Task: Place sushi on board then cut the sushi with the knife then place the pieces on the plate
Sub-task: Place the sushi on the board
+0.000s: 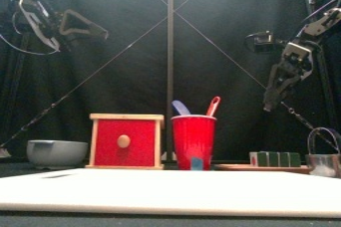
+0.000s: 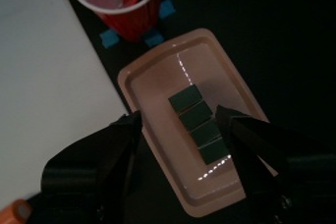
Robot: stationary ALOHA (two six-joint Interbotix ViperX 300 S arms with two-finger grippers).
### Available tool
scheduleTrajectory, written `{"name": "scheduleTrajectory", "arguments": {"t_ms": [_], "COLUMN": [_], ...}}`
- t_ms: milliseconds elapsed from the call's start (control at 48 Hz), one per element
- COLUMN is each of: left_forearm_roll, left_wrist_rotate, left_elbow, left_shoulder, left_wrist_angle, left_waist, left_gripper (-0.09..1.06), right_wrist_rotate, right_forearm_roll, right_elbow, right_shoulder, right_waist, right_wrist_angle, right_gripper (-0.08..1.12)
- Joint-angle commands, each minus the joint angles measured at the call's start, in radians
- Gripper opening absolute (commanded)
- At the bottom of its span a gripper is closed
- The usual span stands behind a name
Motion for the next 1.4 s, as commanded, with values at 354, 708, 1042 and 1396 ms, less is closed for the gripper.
{"name": "scheduleTrajectory", "arguments": {"t_ms": [354,708,1042,1396], "left_forearm_roll": [-0.008,-0.008,-0.018,-0.048], "left_wrist_rotate": [0.000,0.000,-0.005,-0.002], "left_elbow": [-0.026,-0.025,-0.015,-0.014], "left_shoulder": [0.003,0.003,0.003,0.003], "left_wrist_angle": [-0.011,-0.011,-0.011,-0.011], "left_waist": [0.014,0.029,0.034,0.043], "left_gripper": [-0.02,-0.02,-0.02,-0.02], "right_wrist_rotate": [-0.025,-0.307,-0.591,-0.624], "right_forearm_roll": [-0.172,0.015,0.209,0.204], "right_elbow": [-0.049,-0.064,-0.091,-0.109], "right_shoulder": [0.147,0.262,0.360,0.502], "right_waist": [0.003,-0.095,-0.187,-0.192], "right_wrist_angle": [0.031,0.031,0.029,0.011], "right_gripper": [0.92,0.92,0.92,0.92]}}
